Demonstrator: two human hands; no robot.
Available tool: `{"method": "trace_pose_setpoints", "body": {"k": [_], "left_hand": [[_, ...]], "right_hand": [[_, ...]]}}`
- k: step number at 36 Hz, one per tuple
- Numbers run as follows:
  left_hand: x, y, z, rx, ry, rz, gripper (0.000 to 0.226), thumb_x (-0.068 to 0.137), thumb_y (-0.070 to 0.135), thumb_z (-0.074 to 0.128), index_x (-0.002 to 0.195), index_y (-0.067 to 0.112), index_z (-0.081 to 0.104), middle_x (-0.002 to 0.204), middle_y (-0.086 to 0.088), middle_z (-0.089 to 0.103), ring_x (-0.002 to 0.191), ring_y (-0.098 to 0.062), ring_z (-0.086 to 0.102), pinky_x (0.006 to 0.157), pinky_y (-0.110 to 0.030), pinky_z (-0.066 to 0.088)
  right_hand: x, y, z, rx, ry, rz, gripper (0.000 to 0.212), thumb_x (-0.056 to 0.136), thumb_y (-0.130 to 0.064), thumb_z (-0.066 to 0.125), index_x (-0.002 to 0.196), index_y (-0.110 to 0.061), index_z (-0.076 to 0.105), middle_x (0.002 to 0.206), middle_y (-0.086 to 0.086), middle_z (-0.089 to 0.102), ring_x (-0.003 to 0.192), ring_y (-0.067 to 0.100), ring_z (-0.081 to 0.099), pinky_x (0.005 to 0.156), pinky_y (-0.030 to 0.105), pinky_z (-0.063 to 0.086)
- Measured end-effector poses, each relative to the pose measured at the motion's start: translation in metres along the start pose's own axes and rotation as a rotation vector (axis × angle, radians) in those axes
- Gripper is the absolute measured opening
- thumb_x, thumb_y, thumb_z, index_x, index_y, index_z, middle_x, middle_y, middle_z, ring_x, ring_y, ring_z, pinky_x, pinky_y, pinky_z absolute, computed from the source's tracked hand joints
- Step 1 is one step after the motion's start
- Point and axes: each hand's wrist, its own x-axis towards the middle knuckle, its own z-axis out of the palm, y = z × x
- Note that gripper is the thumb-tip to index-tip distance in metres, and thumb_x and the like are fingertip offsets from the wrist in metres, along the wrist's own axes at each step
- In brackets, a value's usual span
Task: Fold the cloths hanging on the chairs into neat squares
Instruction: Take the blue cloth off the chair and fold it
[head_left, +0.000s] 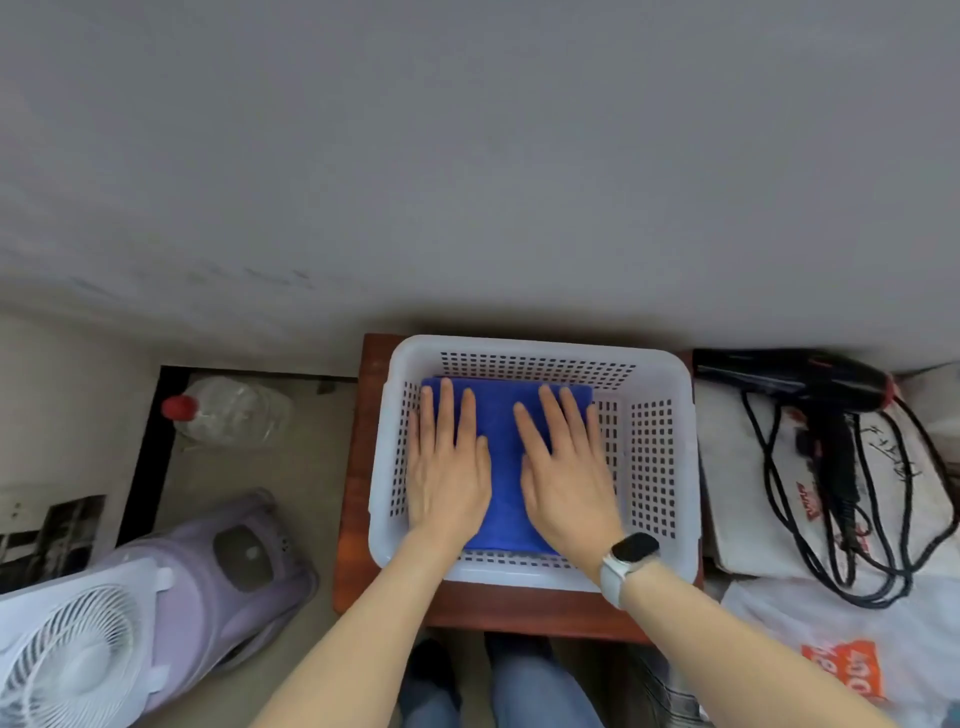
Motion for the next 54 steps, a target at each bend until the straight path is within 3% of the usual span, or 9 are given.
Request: {"method": "trace_pose_setpoints", "body": {"k": [5, 10, 16, 19, 23, 28, 40, 45, 54], "left_hand": [[0.002, -0.006, 0.02, 0.027, 0.0, -0.02, 0.056, 0.091, 0.031, 0.025, 0.143, 0.01, 0.022, 0.15, -0.01, 0.024, 0.14, -0.026, 0.016, 0.114, -0.042, 0.02], [0.005, -0.005, 0.022, 0.04, 0.017, -0.018, 0.057, 0.091, 0.032, 0.027, 0.143, 0.01, 0.015, 0.15, -0.011, 0.023, 0.139, -0.027, 0.016, 0.114, -0.039, 0.013], [0.014, -0.004, -0.003, 0.056, -0.107, -0.019, 0.057, 0.089, 0.035, 0.028, 0.139, 0.008, 0.034, 0.143, -0.014, 0.039, 0.132, -0.032, 0.037, 0.105, -0.045, 0.031], [0.015, -0.002, -0.03, 0.008, -0.124, 0.019, 0.052, 0.094, 0.029, 0.033, 0.142, 0.011, 0.03, 0.15, -0.011, 0.029, 0.139, -0.028, 0.026, 0.111, -0.04, 0.024], [0.004, -0.007, -0.076, -0.125, -0.058, -0.038, 0.048, 0.095, 0.022, 0.037, 0.141, 0.013, 0.03, 0.15, -0.007, 0.027, 0.137, -0.02, 0.025, 0.109, -0.035, 0.025], [-0.047, -0.041, -0.137, -0.188, 0.088, -0.16, 0.043, 0.096, 0.025, 0.034, 0.139, 0.018, 0.034, 0.149, -0.001, 0.029, 0.137, -0.015, 0.024, 0.109, -0.034, 0.019], [-0.347, -0.171, -0.201, -0.32, 0.439, -0.634, 0.037, 0.095, 0.023, 0.039, 0.13, 0.015, 0.047, 0.135, -0.002, 0.048, 0.124, -0.021, 0.043, 0.102, -0.031, 0.031], [-0.523, -0.198, -0.177, -0.372, 0.585, -0.902, 0.036, 0.09, 0.02, 0.044, 0.121, 0.007, 0.055, 0.124, -0.011, 0.057, 0.115, -0.027, 0.052, 0.098, -0.033, 0.038], [-0.788, -0.201, -0.136, -0.32, 0.763, -1.358, 0.034, 0.092, 0.018, 0.046, 0.125, 0.012, 0.053, 0.123, -0.007, 0.055, 0.116, -0.025, 0.05, 0.097, -0.031, 0.037]], "right_hand": [[0.005, 0.016, 0.034, -0.064, -0.093, -0.017, 0.056, 0.092, -0.036, 0.029, 0.144, -0.018, 0.02, 0.15, 0.019, 0.024, 0.14, 0.032, 0.013, 0.113, 0.044, 0.004], [0.006, 0.017, 0.04, -0.065, -0.112, -0.018, 0.057, 0.093, -0.038, 0.028, 0.145, -0.018, 0.017, 0.151, 0.017, 0.019, 0.141, 0.03, 0.007, 0.113, 0.044, 0.003], [0.015, 0.008, 0.02, -0.045, -0.184, 0.018, 0.058, 0.091, -0.038, 0.022, 0.145, -0.016, 0.022, 0.151, 0.019, 0.022, 0.141, 0.034, 0.016, 0.117, 0.047, 0.008], [0.021, -0.002, -0.006, 0.012, -0.235, 0.03, 0.056, 0.092, -0.033, 0.021, 0.146, -0.016, 0.019, 0.154, 0.018, 0.01, 0.143, 0.034, 0.003, 0.115, 0.044, -0.001], [0.026, -0.028, -0.045, 0.088, -0.186, 0.062, 0.041, 0.094, -0.019, 0.036, 0.133, -0.008, 0.044, 0.146, 0.015, 0.034, 0.138, 0.032, 0.025, 0.113, 0.043, 0.019], [0.012, -0.09, -0.088, 0.195, -0.175, -0.122, 0.036, 0.095, -0.02, 0.033, 0.126, -0.012, 0.051, 0.123, 0.007, 0.057, 0.115, 0.027, 0.05, 0.093, 0.039, 0.043], [-0.165, -0.311, -0.086, 0.204, -0.277, -0.684, 0.033, 0.093, -0.021, 0.035, 0.117, -0.015, 0.056, 0.12, 0.005, 0.059, 0.11, 0.026, 0.055, 0.09, 0.033, 0.044], [-0.295, -0.395, -0.056, 0.127, -0.452, -0.942, 0.017, 0.091, -0.013, 0.035, 0.085, -0.011, 0.051, 0.104, 0.016, 0.061, 0.097, 0.034, 0.058, 0.072, 0.034, 0.04], [-0.52, -0.502, 0.005, 0.074, -0.659, -1.388, 0.025, 0.094, -0.022, 0.035, 0.099, -0.012, 0.056, 0.107, 0.011, 0.062, 0.101, 0.034, 0.057, 0.08, 0.036, 0.043]]}}
